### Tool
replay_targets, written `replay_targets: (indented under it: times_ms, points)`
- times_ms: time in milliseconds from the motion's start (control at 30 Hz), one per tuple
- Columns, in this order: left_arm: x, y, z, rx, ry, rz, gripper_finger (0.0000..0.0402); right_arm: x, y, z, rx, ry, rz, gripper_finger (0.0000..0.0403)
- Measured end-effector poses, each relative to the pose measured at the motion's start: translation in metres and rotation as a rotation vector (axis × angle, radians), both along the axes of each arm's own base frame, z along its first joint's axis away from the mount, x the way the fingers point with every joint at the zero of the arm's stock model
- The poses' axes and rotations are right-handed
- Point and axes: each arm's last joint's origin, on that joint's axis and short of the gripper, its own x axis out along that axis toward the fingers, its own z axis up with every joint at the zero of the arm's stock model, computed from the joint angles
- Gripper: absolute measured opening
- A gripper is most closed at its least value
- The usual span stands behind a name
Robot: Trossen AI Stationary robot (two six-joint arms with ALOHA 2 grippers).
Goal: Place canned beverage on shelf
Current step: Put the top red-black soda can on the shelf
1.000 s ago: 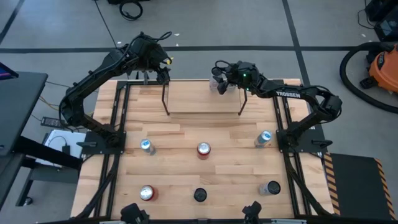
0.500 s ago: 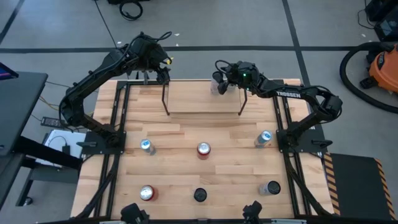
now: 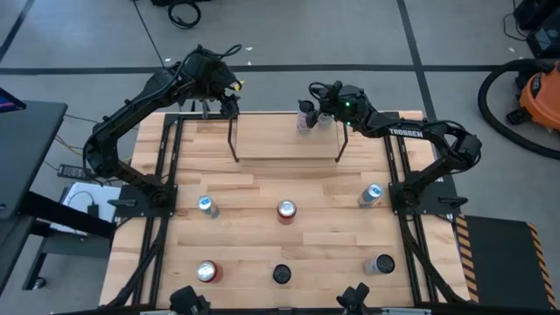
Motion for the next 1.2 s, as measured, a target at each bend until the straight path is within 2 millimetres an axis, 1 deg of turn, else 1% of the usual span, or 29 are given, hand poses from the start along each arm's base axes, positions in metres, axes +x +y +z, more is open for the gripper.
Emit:
replay_targets:
  times_ms: [267,533,733,867,1000,1200]
  points:
    - [0.000,0.000,0.000,0.000,0.001,0.000,0.0291,-0.003,0.014,0.022,-0.055,-0.091,0.119,0.0309]
    - [-0.001,-0.001,-0.002,-0.016,0.019,0.000,0.0291,-0.016,0.027,0.045,-0.043,-0.169,0.226,0.0309]
    - [-0.003,-0.003,-0.005,-0.048,0.052,-0.004,0.0291,-0.027,0.035,0.044,0.040,-0.073,0.224,0.0308]
    - [-0.004,-0.008,-0.008,-0.104,0.068,-0.027,0.0291,-0.029,0.046,0.041,0.099,-0.021,0.304,0.0302]
    - [-0.001,-0.015,-0.010,-0.148,0.070,-0.053,0.0291,-0.029,0.065,0.040,0.154,0.026,0.417,0.0295]
    - [0.004,-0.027,-0.013,-0.180,0.100,-0.086,0.0291,-0.026,0.099,0.041,0.254,0.062,0.613,0.0290]
